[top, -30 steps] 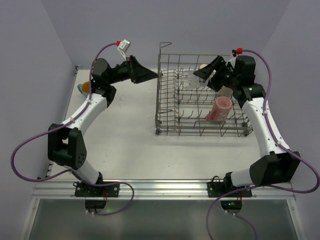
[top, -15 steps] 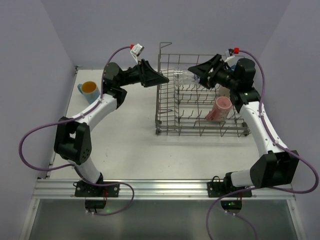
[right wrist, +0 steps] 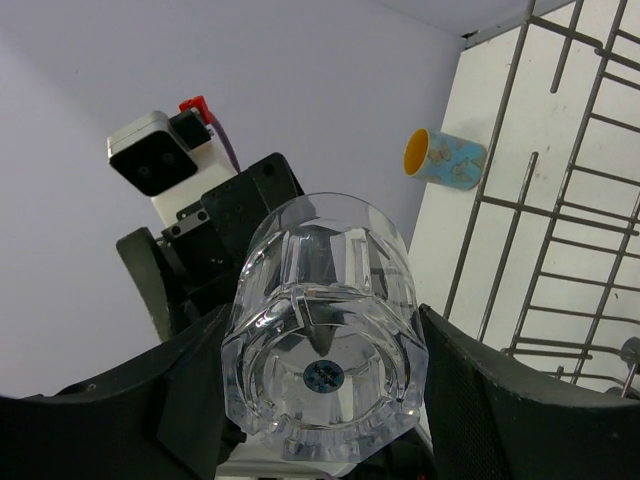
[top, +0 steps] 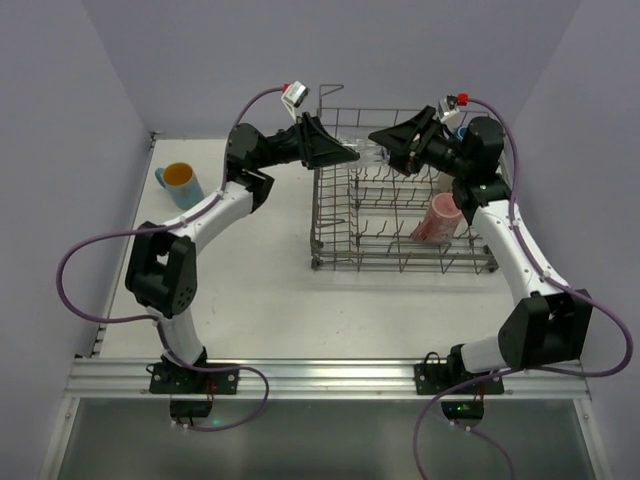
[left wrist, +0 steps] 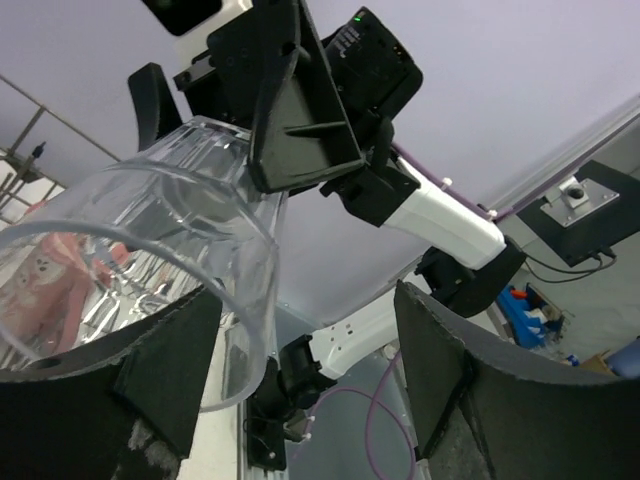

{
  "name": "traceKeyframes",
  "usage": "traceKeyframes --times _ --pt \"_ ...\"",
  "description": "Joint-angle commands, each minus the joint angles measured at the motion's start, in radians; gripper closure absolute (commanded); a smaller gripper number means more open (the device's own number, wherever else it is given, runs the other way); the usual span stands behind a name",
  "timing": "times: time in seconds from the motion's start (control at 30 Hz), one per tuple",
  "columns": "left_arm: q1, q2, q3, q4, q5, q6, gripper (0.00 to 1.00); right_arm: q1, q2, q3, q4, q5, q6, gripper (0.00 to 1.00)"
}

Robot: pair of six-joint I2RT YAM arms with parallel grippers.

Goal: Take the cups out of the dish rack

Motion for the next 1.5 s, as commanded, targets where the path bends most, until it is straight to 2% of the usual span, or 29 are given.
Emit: traceKeyframes --times 0.0,0.07,0.1,0.2,0.3,0.33,0.37,0.43,0.47,0.5,0.57,0.6,0.63,0.67,0.7,0.73,0.77,0.8,0.83,0.87,0.9,0.93,0.97,1.03,1.13,1.47 --pt "-0.017 0.013 0.049 0.115 -0.013 -0.064 0.27 0.001 0.01 -0.003 0.082 -0.043 0.024 1.0" --pt "-0.022 0.022 0.052 0.133 -0.004 -0.087 0.39 0.003 0.013 -0.005 0.093 -0.046 0.026 1.0" --pt "-0.022 0.022 0.051 0.134 -0.004 -0.087 0.39 0.003 0.013 -0.006 0.099 -0.046 0.026 1.0" --pt "-0.022 0.03 0.042 0.17 0.006 -0.119 0.62 0.003 0.009 -0.008 0.098 -0.048 0.023 1.0" --pt "-0.021 0.041 0.04 0.196 0.01 -0.145 0.75 0.003 0.009 -0.002 0.095 -0.056 0.02 1.0" --pt "-0.021 0.041 0.042 0.194 0.013 -0.145 0.88 0.003 0.009 0.001 0.092 -0.06 0.017 0.97" --pt "-0.013 0.039 0.04 0.19 0.016 -0.144 0.99 0.003 0.003 0.006 0.081 -0.06 0.006 0.84" --pt "-0.001 0.02 0.029 0.173 0.016 -0.133 1.0 0.003 -0.016 0.029 0.003 -0.036 -0.046 0.6" --pt "0.042 -0.017 0.006 0.07 0.033 -0.078 1.0 0.001 -0.031 0.073 -0.192 0.027 -0.169 0.2" --pt "0.042 -0.017 0.006 0.069 0.033 -0.049 1.0 0.001 -0.031 0.073 -0.194 0.027 -0.171 0.2" --pt "0.094 -0.069 -0.006 -0.014 0.048 0.014 1.0 0.001 -0.051 0.119 -0.338 0.125 -0.264 0.08" --pt "0.114 -0.109 -0.009 -0.133 0.053 0.104 1.0 0.001 -0.056 0.15 -0.396 0.166 -0.295 0.01" --pt "0.158 -0.129 -0.008 -0.207 0.056 0.153 1.0 0.001 -0.06 0.165 -0.446 0.212 -0.325 0.01" --pt "0.18 -0.149 -0.003 -0.39 0.056 0.215 1.0 0.001 -0.066 0.182 -0.544 0.315 -0.38 0.01" --pt "0.202 -0.165 0.035 -0.504 0.05 0.369 1.0 0.001 -0.065 0.199 -0.6 0.37 -0.404 0.01" --pt "0.24 -0.184 0.063 -0.628 0.015 0.446 1.0 0.001 -0.062 0.234 -0.647 0.425 -0.428 0.01" --pt "0.258 -0.189 0.093 -0.882 -0.017 0.614 1.0 0.001 -0.06 0.254 -0.733 0.529 -0.475 0.01" --pt "0.271 -0.188 0.132 -1.022 -0.055 0.704 1.0 0.001 -0.051 0.27 -0.773 0.576 -0.494 0.01" --pt "0.288 -0.168 0.228 -1.159 -0.177 0.785 1.0 0.001 -0.048 0.3 -0.807 0.617 -0.511 0.01" --pt "0.288 -0.151 0.283 -1.402 -0.274 0.942 1.0 0.001 -0.043 0.316 -0.873 0.656 -0.546 0.01" --pt "0.286 -0.13 0.334 -1.494 -0.377 1.003 1.0 0.001 -0.031 0.329 -0.904 0.717 -0.565 0.01" --pt "0.285 -0.093 0.395 -1.567 -0.577 1.04 1.0 0.003 -0.022 0.363 -0.933 0.748 -0.585 0.01" --pt "0.283 -0.077 0.41 -1.656 -0.665 1.097 1.0 0.004 -0.014 0.38 -0.991 0.774 -0.618 0.01" --pt "0.286 -0.036 0.416 -1.697 -0.845 1.131 1.0 0.004 0.004 0.415 -1.036 0.869 -0.652 0.01" --pt "0.286 0.035 0.431 -1.729 -0.964 1.145 1.0 0.004 0.0 0.412 -1.062 0.95 -0.678 0.01" --pt "0.288 0.217 0.463 -1.702 -1.165 1.123 1.0 0.004 -0.011 0.333 -1.071 1.035 -0.743 0.01"
